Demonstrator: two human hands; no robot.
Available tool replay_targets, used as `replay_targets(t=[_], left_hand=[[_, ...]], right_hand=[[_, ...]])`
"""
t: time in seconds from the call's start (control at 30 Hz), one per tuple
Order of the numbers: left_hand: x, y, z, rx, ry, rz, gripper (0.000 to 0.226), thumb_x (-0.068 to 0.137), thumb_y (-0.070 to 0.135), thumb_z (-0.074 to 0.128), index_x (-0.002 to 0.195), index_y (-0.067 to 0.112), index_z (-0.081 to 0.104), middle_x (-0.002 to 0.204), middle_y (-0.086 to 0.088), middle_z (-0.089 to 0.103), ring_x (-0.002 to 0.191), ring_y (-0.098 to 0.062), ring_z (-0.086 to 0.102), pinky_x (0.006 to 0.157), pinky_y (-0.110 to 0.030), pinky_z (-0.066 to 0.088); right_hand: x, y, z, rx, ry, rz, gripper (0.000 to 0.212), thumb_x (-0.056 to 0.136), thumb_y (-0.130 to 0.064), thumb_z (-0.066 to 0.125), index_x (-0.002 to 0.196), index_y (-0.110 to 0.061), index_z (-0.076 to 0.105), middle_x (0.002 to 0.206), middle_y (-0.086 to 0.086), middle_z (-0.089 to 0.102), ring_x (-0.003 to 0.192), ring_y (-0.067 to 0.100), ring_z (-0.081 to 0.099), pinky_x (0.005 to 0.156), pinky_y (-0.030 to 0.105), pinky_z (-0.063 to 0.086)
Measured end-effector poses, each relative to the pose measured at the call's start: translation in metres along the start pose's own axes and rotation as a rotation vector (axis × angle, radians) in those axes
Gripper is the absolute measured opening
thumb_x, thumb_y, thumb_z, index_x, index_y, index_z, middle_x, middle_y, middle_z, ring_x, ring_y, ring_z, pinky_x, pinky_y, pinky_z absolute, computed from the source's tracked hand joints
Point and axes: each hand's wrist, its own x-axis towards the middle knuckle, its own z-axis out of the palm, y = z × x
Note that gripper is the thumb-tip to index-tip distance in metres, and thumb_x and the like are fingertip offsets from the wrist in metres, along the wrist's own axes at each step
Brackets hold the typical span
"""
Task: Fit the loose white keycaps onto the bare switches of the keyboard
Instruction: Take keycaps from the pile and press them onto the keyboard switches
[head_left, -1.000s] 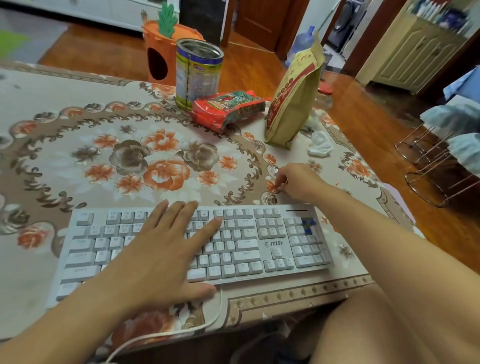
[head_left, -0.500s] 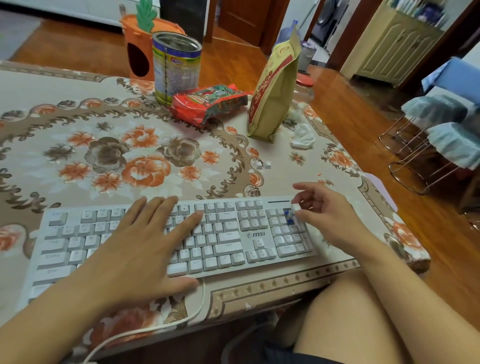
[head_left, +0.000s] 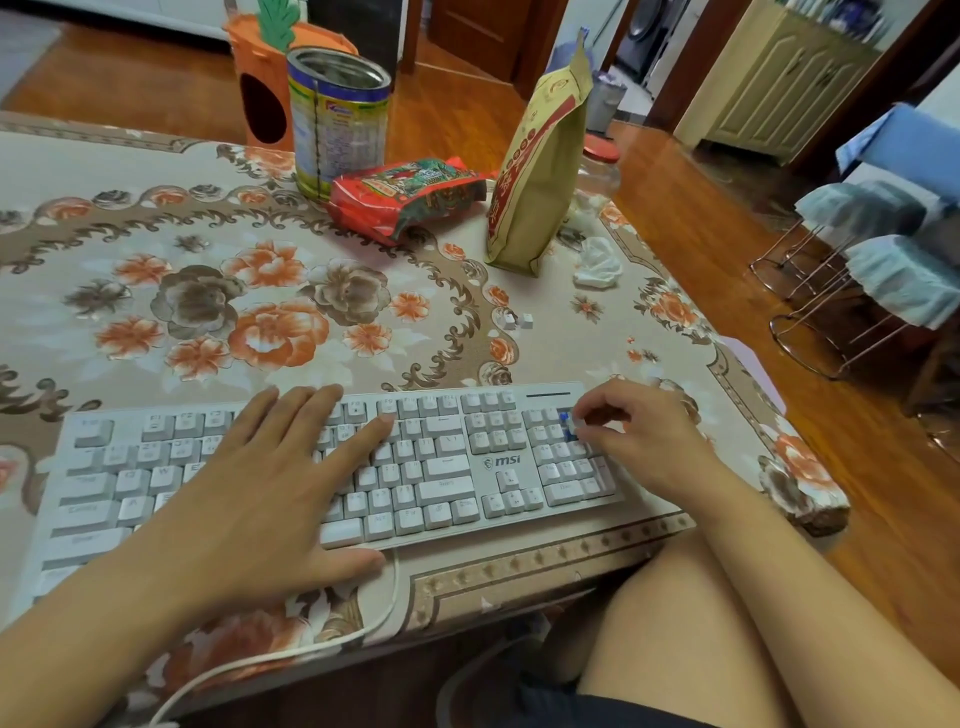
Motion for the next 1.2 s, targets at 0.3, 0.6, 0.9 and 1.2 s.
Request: replay_targets(t=[0.3,0.6,0.9,1.2], left_hand=[[0.0,0.0,0.0,-0.01,0.0,-0.005,0.11,0.075,0.099,0.034,0.162,0.033,0.026,0.159,-0.024,0.038,0.145,-0.045,0.038,0.12,-0.053,0.014],[-0.001,0.001,-0.001,-0.015,-0.007,-0.006,0.11,0.075,0.099,0.034,0.163,0.033,0.024,0.159,-0.025,0.038,0.146,-0.044,0.038,0.12,-0.055,0.014],[-0.001,0.0,-0.001,-0.02,-0.014,-0.001,0.111,0.075,0.099,0.034,0.163,0.033,0.024,0.158,-0.026,0.037,0.146,-0.045,0.036,0.12,-0.055,0.013],[0.0,0.0,-0.001,-0.019,-0.014,-0.004,0.11,0.075,0.099,0.033,0.162,0.033,0.025,0.158,-0.025,0.038,0.146,-0.045,0.037,0.12,-0.055,0.014]], right_hand=[[0.005,0.002,0.004,-0.17,0.0,-0.044,0.016,0.08,-0.011,0.079,0.08,-0.027,0.074,0.085,-0.018,0.069,0.097,0.006,0.061,0.09,0.04,0.051],[0.002,0.008,0.007,-0.217,0.009,-0.13,0.017,0.08,-0.009,0.08,0.082,-0.026,0.075,0.088,-0.018,0.07,0.093,0.009,0.063,0.087,0.041,0.052],[0.006,-0.002,0.006,-0.089,-0.052,0.001,0.016,0.086,-0.007,0.073,0.083,-0.022,0.074,0.088,-0.014,0.07,0.09,0.0,0.061,0.082,0.019,0.048],[0.012,-0.005,0.008,0.067,-0.021,0.185,0.023,0.084,-0.005,0.072,0.097,-0.025,0.07,0.089,-0.009,0.072,0.09,0.004,0.065,0.085,0.024,0.051]])
